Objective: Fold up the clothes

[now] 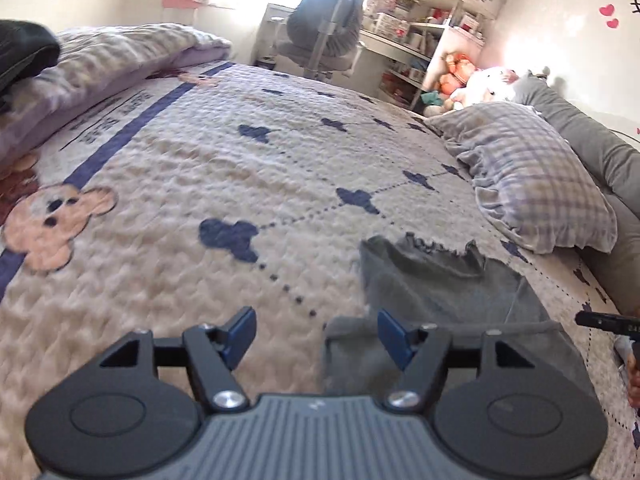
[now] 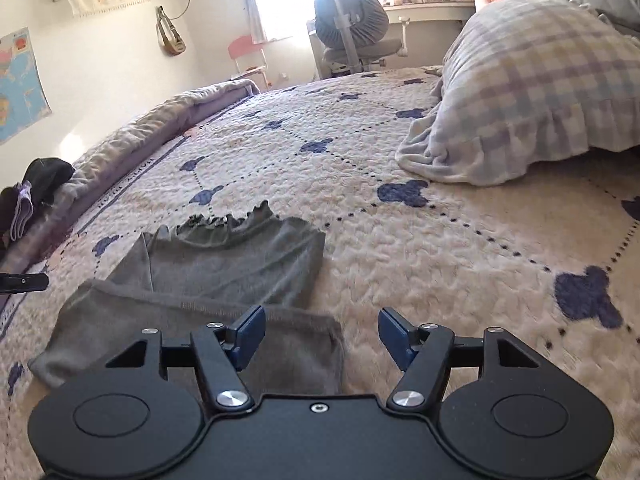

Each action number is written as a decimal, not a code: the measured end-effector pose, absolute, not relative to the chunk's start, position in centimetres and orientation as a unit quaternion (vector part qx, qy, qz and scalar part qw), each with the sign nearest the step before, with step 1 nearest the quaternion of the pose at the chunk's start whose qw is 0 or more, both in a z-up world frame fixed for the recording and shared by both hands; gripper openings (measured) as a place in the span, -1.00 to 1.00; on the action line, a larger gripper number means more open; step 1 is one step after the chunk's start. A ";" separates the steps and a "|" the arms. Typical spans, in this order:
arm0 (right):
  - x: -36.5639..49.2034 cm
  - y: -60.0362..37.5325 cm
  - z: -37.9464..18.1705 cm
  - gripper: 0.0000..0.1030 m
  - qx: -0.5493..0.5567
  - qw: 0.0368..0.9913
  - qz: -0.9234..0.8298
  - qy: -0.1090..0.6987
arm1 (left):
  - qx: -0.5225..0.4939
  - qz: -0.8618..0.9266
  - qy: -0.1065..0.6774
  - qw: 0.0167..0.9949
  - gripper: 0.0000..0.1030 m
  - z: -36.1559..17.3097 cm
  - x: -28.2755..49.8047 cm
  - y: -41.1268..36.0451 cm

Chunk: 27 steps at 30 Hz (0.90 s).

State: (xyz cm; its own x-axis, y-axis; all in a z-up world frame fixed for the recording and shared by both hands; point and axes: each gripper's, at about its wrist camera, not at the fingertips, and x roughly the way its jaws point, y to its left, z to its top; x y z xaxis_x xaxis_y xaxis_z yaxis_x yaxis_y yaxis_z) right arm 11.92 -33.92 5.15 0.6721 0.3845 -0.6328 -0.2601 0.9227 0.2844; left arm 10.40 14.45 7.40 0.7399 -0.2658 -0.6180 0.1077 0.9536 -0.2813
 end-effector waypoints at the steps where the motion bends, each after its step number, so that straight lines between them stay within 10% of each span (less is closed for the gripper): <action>1: 13.4 -33.9 4.9 0.05 0.095 0.906 0.180 0.372 | -0.108 -0.114 0.350 0.924 0.33 7.5 12.1 13.8; 14: 24.0 -31.4 2.0 -0.08 0.078 0.880 0.218 0.415 | -0.145 -0.184 0.428 0.873 0.32 2.8 24.7 9.4; 16: 24.6 -30.7 1.9 -0.29 0.070 0.878 0.227 0.417 | -0.145 -0.190 0.432 0.870 -0.03 2.7 25.3 8.9; 17: 24.9 -30.3 2.0 -0.67 0.065 0.876 0.231 0.418 | -0.145 -0.193 0.436 0.867 -0.67 2.6 25.6 8.7; 18: 25.0 -29.8 2.0 -0.85 0.055 0.875 0.232 0.421 | -0.141 -0.194 0.438 0.866 -0.87 2.7 25.7 8.4; 27: 21.3 -29.0 5.6 -0.88 -0.016 0.909 0.252 0.333 | -0.111 -0.227 0.356 0.900 -0.88 6.7 22.6 8.8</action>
State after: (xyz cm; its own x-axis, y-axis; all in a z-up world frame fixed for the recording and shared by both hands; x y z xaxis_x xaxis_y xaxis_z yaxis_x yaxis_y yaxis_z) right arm 21.33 -28.98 5.61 0.6515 0.4478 -0.6124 -0.4694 0.8721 0.1383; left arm 22.55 8.85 6.67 0.6439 -0.4866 -0.5904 0.3288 0.8728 -0.3607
